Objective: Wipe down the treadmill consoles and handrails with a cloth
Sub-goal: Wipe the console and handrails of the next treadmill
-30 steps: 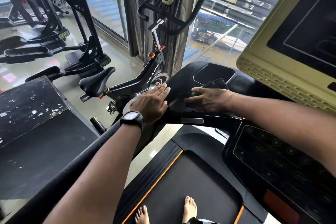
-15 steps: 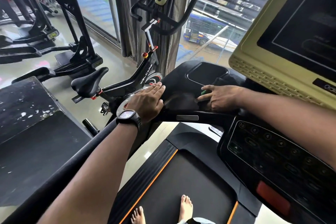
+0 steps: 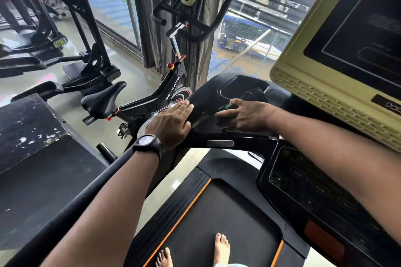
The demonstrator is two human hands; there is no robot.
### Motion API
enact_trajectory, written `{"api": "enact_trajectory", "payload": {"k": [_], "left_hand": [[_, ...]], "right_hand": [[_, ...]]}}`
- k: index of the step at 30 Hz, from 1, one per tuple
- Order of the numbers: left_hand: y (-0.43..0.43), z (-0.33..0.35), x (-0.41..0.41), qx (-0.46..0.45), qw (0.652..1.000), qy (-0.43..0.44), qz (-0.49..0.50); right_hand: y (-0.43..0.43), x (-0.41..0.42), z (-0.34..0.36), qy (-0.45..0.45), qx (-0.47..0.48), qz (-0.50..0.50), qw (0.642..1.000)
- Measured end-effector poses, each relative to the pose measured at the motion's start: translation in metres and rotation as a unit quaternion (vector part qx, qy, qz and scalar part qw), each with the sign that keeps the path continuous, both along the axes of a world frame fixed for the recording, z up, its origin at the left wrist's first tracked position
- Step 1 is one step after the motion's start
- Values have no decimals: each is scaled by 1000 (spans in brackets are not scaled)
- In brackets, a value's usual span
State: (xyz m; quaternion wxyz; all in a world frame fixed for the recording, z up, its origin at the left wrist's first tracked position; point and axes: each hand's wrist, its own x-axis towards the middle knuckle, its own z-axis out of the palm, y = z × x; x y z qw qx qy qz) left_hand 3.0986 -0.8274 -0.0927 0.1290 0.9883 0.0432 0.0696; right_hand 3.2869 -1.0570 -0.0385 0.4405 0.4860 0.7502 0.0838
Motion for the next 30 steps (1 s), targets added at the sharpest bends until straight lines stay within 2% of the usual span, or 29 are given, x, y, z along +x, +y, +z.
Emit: {"api": "enact_trajectory", "payload": {"k": [8, 14, 15, 17, 20, 23, 27, 29, 30], "left_hand": [[0, 1, -1, -13, 1000, 3, -1], [1, 0, -1, -7, 1000, 7, 2], [1, 0, -1, -6, 1000, 9, 3], [1, -1, 0, -1, 1000, 9, 4], [-1, 1, 1, 9, 1000, 7, 3], [-2, 3, 1, 18, 1000, 7, 1], [-1, 1, 3, 22, 1000, -2, 4], [0, 1, 4, 19, 1000, -1, 4], [0, 1, 5, 17, 1000, 0, 3]], "right_hand": [[-24, -2, 0, -16, -68, -126, 990], [-24, -2, 3, -41, -70, -114, 990], [-26, -3, 2, -24, -52, -115, 992], [-32, -2, 2, 46, 52, -93, 993], [-32, 0, -6, 88, 196, -77, 974], [-10, -8, -17, 95, 243, -93, 961], [16, -6, -29, 179, 299, -114, 930], [27, -2, -29, 229, 320, -159, 906], [33, -2, -26, 256, 330, -217, 883]]}}
